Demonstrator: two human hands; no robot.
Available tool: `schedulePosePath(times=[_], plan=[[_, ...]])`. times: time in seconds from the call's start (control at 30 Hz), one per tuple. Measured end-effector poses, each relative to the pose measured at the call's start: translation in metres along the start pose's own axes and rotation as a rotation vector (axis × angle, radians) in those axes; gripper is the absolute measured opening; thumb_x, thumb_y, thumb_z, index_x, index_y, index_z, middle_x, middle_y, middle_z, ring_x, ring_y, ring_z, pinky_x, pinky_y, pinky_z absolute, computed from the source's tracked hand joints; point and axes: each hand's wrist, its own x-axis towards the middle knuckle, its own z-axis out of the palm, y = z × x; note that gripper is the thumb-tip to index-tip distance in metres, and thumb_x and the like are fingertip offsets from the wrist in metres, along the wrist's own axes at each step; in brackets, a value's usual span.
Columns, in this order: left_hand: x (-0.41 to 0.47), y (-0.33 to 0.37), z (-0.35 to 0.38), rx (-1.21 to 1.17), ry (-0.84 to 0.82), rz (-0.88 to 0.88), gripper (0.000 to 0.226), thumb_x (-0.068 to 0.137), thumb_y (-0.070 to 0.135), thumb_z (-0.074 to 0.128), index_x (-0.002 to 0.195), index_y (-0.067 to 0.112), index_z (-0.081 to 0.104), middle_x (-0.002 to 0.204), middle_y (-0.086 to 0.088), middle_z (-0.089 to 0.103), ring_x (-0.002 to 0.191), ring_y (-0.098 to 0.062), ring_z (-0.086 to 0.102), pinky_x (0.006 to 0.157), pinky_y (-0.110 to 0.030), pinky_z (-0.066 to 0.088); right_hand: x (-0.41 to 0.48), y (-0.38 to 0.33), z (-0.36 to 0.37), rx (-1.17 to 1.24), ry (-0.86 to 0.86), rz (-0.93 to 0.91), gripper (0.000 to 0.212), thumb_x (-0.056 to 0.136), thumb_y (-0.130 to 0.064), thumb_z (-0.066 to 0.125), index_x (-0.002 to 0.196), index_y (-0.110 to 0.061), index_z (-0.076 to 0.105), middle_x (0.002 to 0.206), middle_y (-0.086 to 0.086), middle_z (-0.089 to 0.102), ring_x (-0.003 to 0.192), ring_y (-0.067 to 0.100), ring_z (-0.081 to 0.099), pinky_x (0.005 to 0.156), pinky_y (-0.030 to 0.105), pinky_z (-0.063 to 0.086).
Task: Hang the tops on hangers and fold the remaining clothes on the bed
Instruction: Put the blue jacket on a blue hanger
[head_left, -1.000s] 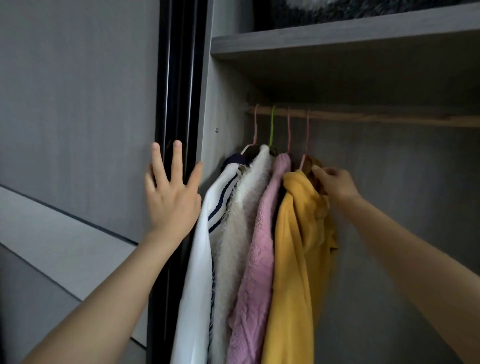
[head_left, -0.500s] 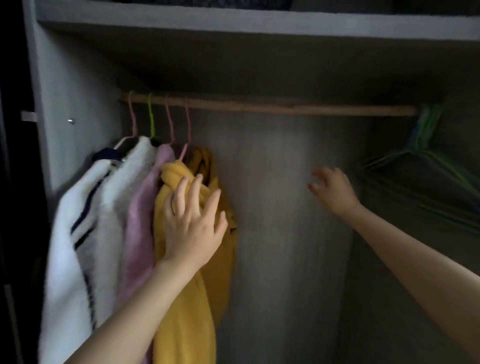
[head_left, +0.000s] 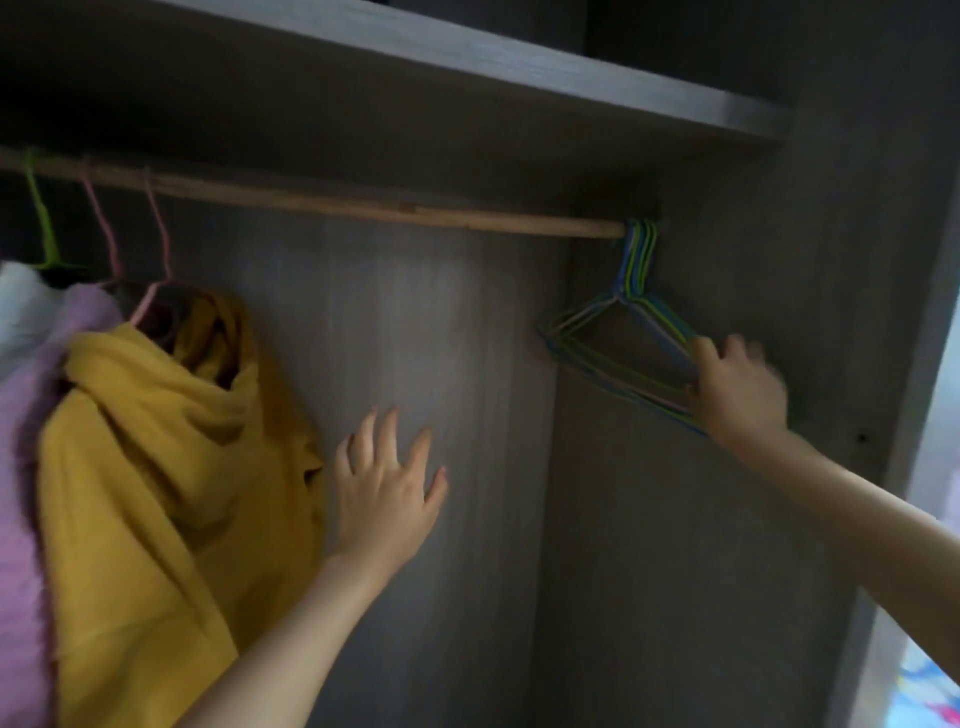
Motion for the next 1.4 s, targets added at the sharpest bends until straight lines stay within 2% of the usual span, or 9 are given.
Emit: schedulePosePath(times=[0.13,0.33,0.6,0.9,1.0,1.07,1.13,1.2,1.4], plan=[[0.0,0.008,0.006,-0.022,0.019,-0.009,0.049,0.082,0.038,0.038,0.102,0.007,0.07,0.117,-0.024,0.06,0.112,-0.041,0.05,0.082,-0.05,0.047,0.0,0.012,0.002,-0.08,-0.102,0.032,0.031,0.092,-0.011,0.047,0.122,-0.008,0.04,0.113,0.018,0.044,0.101,0.037,0.053,0.066,0.035,0.037],[-0.001,0.003,0.011,-0.03,0.067,-0.023,0.049,0.083,0.039,0.038,0.101,0.007,0.069,0.117,-0.024,0.06,0.114,-0.038,0.044,0.082,-0.05,0.047,0.004,0.008,0.007,-0.17,-0.166,-0.026,0.027,0.092,-0.012,0.046,0.119,-0.006,0.049,0.111,0.014,0.049,0.099,0.034,0.058,0.067,0.034,0.041],[-0.009,-0.011,0.015,-0.029,0.098,-0.05,0.048,0.082,0.039,0.038,0.103,0.008,0.069,0.117,-0.024,0.06,0.113,-0.04,0.046,0.083,-0.05,0.046,0.005,-0.003,0.016,-0.335,-0.114,-0.121,0.034,0.096,-0.01,0.034,0.129,-0.006,0.036,0.12,0.011,0.051,0.108,0.03,0.057,0.075,0.035,0.05],[-0.014,-0.014,0.021,-0.034,0.106,-0.062,0.049,0.083,0.04,0.037,0.104,0.009,0.069,0.118,-0.023,0.059,0.115,-0.037,0.043,0.084,-0.05,0.045,0.003,-0.008,0.006,-0.431,-0.2,-0.199,0.033,0.096,-0.006,0.035,0.122,-0.008,0.055,0.121,0.008,0.056,0.111,0.027,0.06,0.079,0.033,0.049],[-0.015,-0.011,0.024,-0.034,0.103,-0.055,0.05,0.082,0.04,0.037,0.103,0.008,0.069,0.117,-0.023,0.06,0.114,-0.036,0.043,0.083,-0.05,0.046,0.0,-0.008,0.006,-0.343,-0.113,-0.208,0.028,0.095,-0.007,0.036,0.116,-0.005,0.055,0.118,0.012,0.053,0.106,0.031,0.06,0.072,0.036,0.049],[-0.014,-0.006,0.025,-0.054,0.107,-0.064,0.05,0.082,0.041,0.037,0.101,0.008,0.07,0.116,-0.022,0.06,0.113,-0.035,0.042,0.08,-0.049,0.047,0.0,-0.007,0.005,-0.218,0.038,-0.234,0.021,0.088,-0.004,0.041,0.097,0.004,0.058,0.099,0.022,0.053,0.08,0.04,0.063,0.052,0.041,0.049],[-0.01,-0.002,0.024,-0.087,0.114,-0.08,0.05,0.081,0.041,0.037,0.099,0.008,0.07,0.114,-0.022,0.062,0.11,-0.033,0.041,0.077,-0.049,0.049,0.002,-0.004,0.002,-0.066,0.17,-0.181,0.008,0.075,0.007,0.048,0.079,0.01,0.055,0.076,0.028,0.05,0.05,0.041,0.057,0.035,0.038,0.041],[-0.006,0.002,0.023,-0.109,0.125,-0.087,0.05,0.081,0.041,0.037,0.099,0.008,0.07,0.113,-0.022,0.062,0.108,-0.033,0.04,0.076,-0.049,0.049,0.003,-0.005,-0.002,0.023,0.146,-0.134,0.012,0.077,0.013,0.053,0.088,0.012,0.055,0.083,0.031,0.05,0.056,0.047,0.057,0.043,0.039,0.036],[0.002,0.012,0.023,-0.153,0.123,-0.084,0.051,0.082,0.042,0.037,0.102,0.009,0.07,0.111,-0.021,0.063,0.108,-0.031,0.041,0.074,-0.049,0.05,-0.004,-0.015,-0.005,0.153,0.199,-0.035,0.018,0.091,-0.002,0.046,0.104,0.01,0.052,0.102,0.031,0.048,0.075,0.053,0.056,0.056,0.042,0.029]])
